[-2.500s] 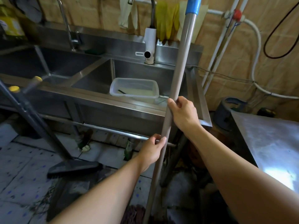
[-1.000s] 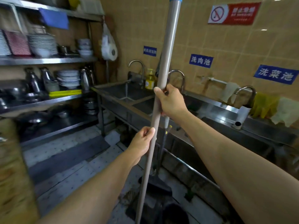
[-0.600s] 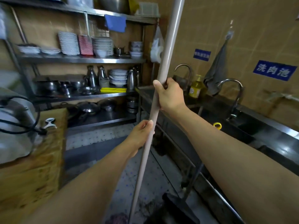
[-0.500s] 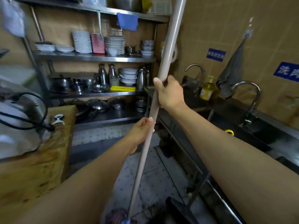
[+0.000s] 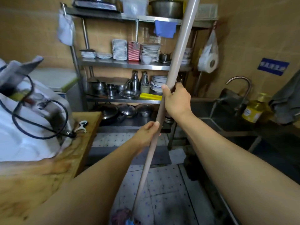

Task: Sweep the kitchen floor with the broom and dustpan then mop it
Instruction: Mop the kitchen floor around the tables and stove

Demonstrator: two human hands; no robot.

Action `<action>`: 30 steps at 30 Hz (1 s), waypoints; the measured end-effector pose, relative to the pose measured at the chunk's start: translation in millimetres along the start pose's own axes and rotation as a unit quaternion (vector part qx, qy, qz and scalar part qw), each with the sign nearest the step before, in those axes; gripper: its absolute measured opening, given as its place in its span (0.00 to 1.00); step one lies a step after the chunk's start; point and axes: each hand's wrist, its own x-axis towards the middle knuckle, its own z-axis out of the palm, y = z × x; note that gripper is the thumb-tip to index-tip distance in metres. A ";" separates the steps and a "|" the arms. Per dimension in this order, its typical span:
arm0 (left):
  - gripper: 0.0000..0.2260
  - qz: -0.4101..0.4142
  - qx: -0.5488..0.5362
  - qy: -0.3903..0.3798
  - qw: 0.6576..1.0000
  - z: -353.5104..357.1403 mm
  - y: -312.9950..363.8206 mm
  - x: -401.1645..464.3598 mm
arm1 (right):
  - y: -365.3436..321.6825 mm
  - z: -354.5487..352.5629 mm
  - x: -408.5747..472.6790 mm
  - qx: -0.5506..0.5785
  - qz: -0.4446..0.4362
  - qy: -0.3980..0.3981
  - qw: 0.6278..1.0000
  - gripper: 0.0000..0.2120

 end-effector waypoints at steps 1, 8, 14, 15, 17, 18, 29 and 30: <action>0.17 0.003 0.001 -0.003 1.000 -5.2 -0.6 11.7 | 1.0 5.9 9.8 0.003 0.001 -0.001 1.000 0.13; 0.15 0.006 -0.022 -0.031 0.999 -54.1 -1.8 100.5 | -4.2 58.3 84.8 -0.027 0.020 0.000 0.999 0.13; 0.16 0.023 -0.043 -0.048 0.998 -86.5 -0.6 165.6 | -5.0 98.9 141.8 -0.027 0.044 0.014 0.999 0.17; 0.16 0.023 -0.045 -0.048 0.998 -90.9 0.3 176.1 | -4.7 104.5 151.6 -0.028 0.045 0.014 0.998 0.17; 0.16 0.024 -0.042 -0.044 0.998 -100.2 1.5 199.7 | -3.2 116.1 173.7 -0.028 0.042 0.018 0.999 0.18; 0.16 0.023 -0.042 -0.042 0.998 -104.5 1.7 212.1 | -1.7 121.2 184.7 -0.026 0.039 0.019 0.999 0.17; 0.15 0.016 -0.022 -0.016 1.000 -146.7 -6.0 384.7 | 53.5 197.8 339.7 -0.003 0.035 0.016 0.999 0.17; 0.16 0.015 -0.019 -0.010 1.000 -148.5 -5.5 400.5 | 58.1 204.6 355.1 0.000 0.040 0.014 0.999 0.18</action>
